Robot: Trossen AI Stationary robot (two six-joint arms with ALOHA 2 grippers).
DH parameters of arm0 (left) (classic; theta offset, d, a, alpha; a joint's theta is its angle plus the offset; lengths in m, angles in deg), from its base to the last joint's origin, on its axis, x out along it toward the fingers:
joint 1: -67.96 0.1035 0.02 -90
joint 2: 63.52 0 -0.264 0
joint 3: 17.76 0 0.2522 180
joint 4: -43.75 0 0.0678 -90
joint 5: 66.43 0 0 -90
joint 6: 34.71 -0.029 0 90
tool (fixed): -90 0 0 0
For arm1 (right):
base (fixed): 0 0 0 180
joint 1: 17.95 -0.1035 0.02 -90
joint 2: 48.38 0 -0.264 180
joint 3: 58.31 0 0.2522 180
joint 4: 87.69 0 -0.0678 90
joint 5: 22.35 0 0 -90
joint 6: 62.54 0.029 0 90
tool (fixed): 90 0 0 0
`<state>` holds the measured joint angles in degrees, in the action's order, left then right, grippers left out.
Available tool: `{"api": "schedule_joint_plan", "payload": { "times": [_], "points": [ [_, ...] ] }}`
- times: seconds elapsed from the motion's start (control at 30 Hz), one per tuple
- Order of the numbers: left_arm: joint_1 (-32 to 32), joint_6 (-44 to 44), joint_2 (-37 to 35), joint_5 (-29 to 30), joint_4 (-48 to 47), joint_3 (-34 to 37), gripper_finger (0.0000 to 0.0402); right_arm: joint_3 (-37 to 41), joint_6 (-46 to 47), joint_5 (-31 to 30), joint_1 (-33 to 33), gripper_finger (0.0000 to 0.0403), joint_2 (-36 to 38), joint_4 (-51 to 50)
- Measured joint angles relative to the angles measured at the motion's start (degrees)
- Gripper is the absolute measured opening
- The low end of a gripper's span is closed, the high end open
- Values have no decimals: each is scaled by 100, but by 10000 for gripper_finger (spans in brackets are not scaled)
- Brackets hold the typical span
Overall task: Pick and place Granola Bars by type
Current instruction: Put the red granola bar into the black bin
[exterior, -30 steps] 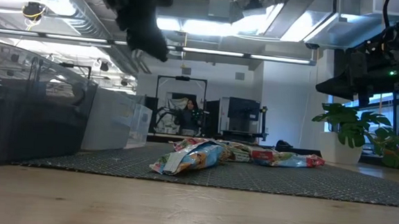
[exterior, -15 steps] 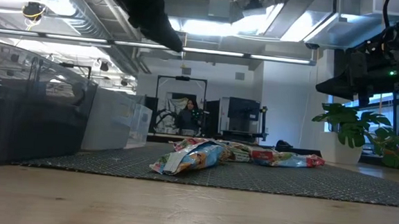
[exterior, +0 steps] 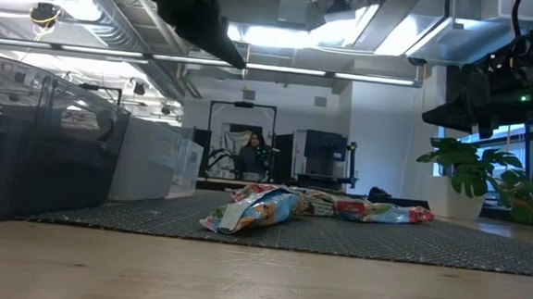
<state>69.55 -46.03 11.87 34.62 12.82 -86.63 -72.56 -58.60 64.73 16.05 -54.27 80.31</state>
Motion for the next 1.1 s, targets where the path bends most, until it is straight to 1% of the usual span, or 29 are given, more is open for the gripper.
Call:
{"api": "schedule_joint_plan", "payload": {
  "times": [0.13,0.2,0.27,0.4,0.5,0.63,0.73,0.9,1.0,1.1],
  "points": [
    [432,235,-95,-663,82,-13,143,0,-24,-27,0,52,0,12],
    [656,246,-98,-904,73,-2,143,0,-23,-88,0,52,0,15],
    [845,252,-108,-910,148,-2,143,0,-6,-90,0,52,0,15],
    [1097,307,-108,-723,150,-2,143,0,37,0,-1,52,-9,2],
    [1180,309,-108,-812,107,-2,143,0,71,-4,0,52,-9,2],
    [1094,436,-100,-947,111,-2,143,0,-423,-166,0,52,-9,62],
    [910,474,-37,-961,108,-2,143,-2,-543,-198,0,52,-7,237],
    [540,406,215,-938,312,-2,143,-4,-217,-155,0,52,-7,199],
    [378,339,427,-979,684,-2,143,-4,229,-151,2,52,-7,199],
    [219,608,690,-1055,1266,-2,143,-4,331,-153,1,52,-7,184]
  ]
}}
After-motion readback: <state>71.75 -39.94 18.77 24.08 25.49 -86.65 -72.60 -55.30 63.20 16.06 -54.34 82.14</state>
